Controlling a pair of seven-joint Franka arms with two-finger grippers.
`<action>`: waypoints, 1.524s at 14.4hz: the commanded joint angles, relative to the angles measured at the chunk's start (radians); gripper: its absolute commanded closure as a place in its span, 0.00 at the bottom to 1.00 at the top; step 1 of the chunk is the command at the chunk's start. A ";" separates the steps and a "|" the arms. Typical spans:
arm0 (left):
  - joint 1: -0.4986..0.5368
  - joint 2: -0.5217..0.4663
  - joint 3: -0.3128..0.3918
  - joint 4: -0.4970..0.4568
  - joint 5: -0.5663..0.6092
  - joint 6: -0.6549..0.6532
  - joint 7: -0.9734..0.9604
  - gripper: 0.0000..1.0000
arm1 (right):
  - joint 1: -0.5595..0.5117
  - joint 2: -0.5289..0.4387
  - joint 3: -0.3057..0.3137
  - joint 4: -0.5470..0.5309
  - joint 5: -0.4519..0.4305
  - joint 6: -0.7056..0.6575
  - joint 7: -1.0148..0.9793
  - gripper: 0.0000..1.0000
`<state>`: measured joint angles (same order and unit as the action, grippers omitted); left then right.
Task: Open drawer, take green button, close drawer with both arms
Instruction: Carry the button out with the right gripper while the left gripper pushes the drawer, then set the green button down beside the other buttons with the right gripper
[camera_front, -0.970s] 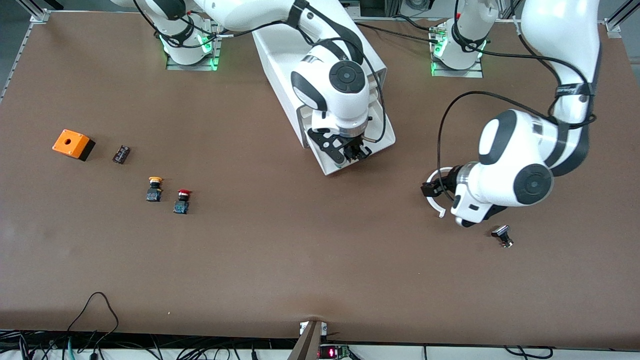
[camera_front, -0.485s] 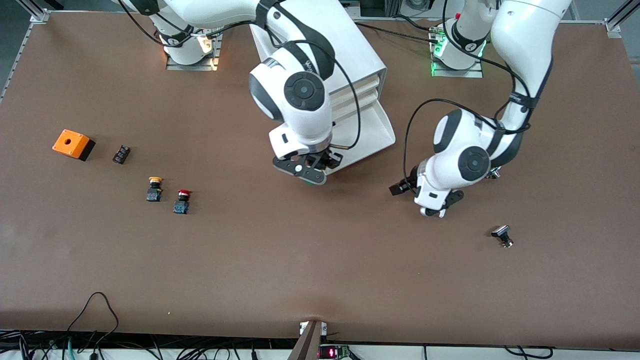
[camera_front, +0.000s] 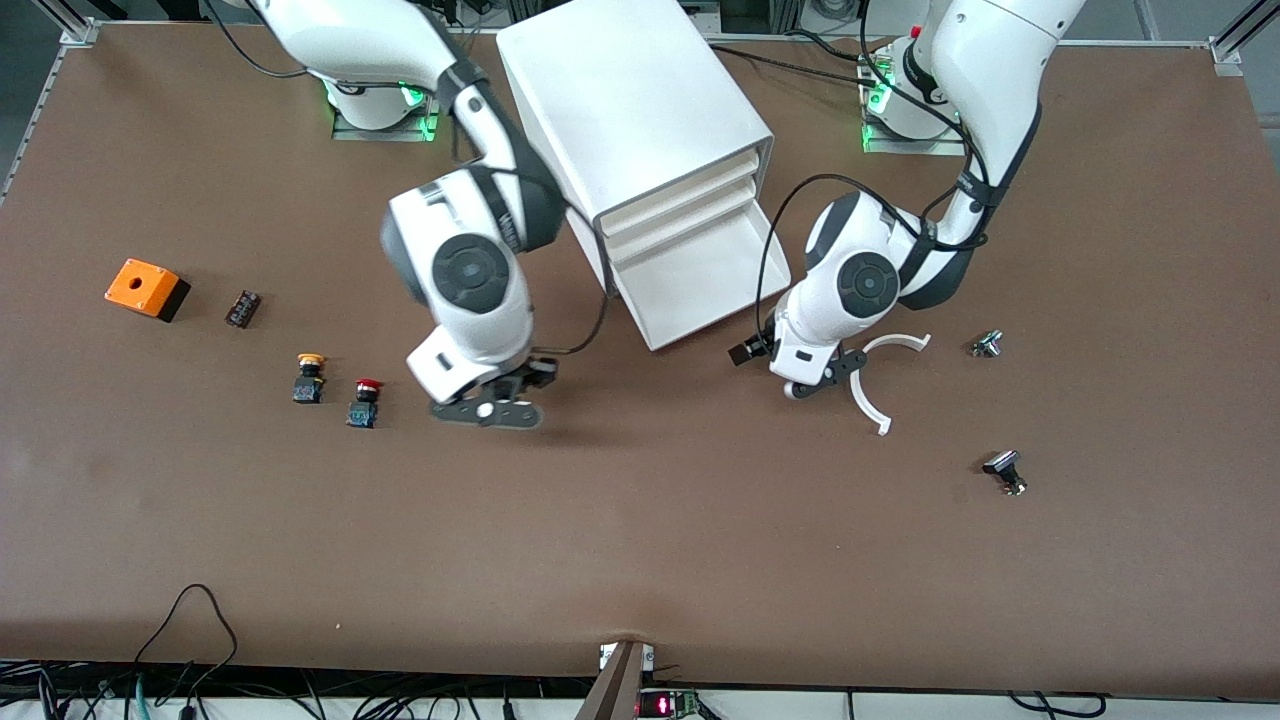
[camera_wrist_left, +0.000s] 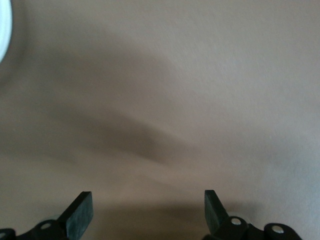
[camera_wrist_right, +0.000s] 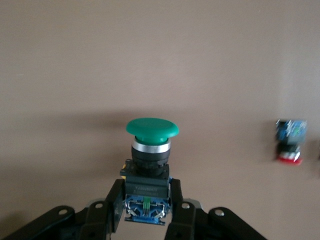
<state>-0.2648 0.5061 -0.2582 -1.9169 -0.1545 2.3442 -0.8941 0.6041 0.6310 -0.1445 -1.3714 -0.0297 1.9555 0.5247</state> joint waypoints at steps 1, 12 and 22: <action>-0.025 -0.026 -0.003 -0.028 0.010 0.004 -0.034 0.01 | -0.082 -0.103 0.006 -0.262 0.049 0.175 -0.159 1.00; -0.025 -0.018 -0.125 -0.042 -0.006 -0.045 -0.091 0.01 | -0.210 -0.013 0.009 -0.354 0.217 0.315 -0.292 0.78; -0.025 -0.018 -0.159 -0.040 -0.177 -0.180 -0.071 0.01 | -0.282 -0.097 0.002 -0.207 0.208 0.165 -0.328 0.00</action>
<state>-0.2941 0.5061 -0.4070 -1.9432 -0.2653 2.2076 -0.9773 0.3632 0.5812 -0.1520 -1.6365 0.1641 2.2142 0.2424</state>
